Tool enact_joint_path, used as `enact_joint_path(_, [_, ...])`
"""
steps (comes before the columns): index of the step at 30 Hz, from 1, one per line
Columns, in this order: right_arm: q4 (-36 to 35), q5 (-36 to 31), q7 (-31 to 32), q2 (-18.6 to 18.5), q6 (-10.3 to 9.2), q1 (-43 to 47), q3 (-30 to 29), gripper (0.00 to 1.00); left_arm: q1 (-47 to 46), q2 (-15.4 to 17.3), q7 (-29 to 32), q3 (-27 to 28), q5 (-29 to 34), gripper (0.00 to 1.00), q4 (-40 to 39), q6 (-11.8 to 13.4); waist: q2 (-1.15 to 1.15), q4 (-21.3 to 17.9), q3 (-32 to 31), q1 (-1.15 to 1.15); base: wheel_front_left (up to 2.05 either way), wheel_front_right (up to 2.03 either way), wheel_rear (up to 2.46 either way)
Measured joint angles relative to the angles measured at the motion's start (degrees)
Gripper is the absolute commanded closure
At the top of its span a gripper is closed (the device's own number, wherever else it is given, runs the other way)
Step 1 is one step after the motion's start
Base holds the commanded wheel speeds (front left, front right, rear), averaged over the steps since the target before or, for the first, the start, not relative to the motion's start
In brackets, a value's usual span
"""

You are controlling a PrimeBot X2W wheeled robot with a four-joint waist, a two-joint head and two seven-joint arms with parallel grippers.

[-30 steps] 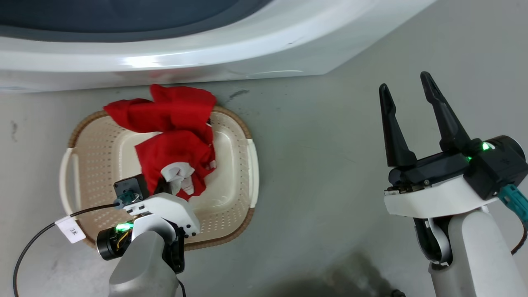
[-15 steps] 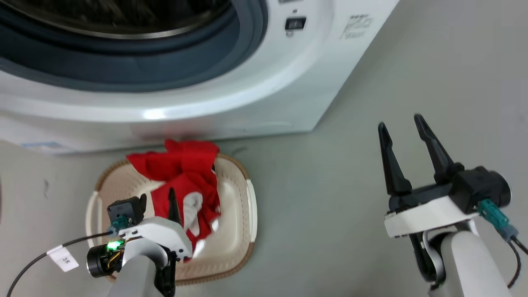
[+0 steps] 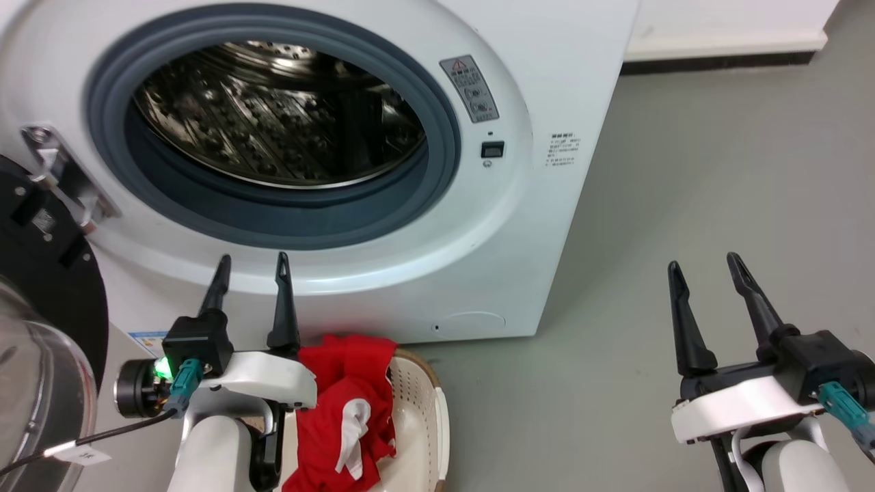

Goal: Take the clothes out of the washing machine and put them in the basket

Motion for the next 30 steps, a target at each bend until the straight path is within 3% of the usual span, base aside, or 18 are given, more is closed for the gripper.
enact_joint_path(6, [-2.2,-0.4,1.3,0.0,0.00,2.3,-1.0,0.00,3.6,0.4,0.0,-1.0,2.4,0.00,-8.3,-0.5,0.00,0.8,-3.1,0.00,0.00,0.00,0.00])
enact_joint_path(12, [-2.8,0.2,2.3,0.0,0.00,4.8,-1.5,0.00,8.8,0.5,0.0,-1.2,2.4,0.00,-11.7,-0.5,0.00,0.9,-5.1,0.00,0.00,0.00,0.00])
enact_joint_path(30, [-3.2,1.2,3.1,0.0,0.00,5.9,-1.6,0.00,10.4,0.5,0.0,-1.7,1.2,0.00,-10.2,0.1,0.00,1.1,-6.3,0.01,0.00,0.00,0.00])
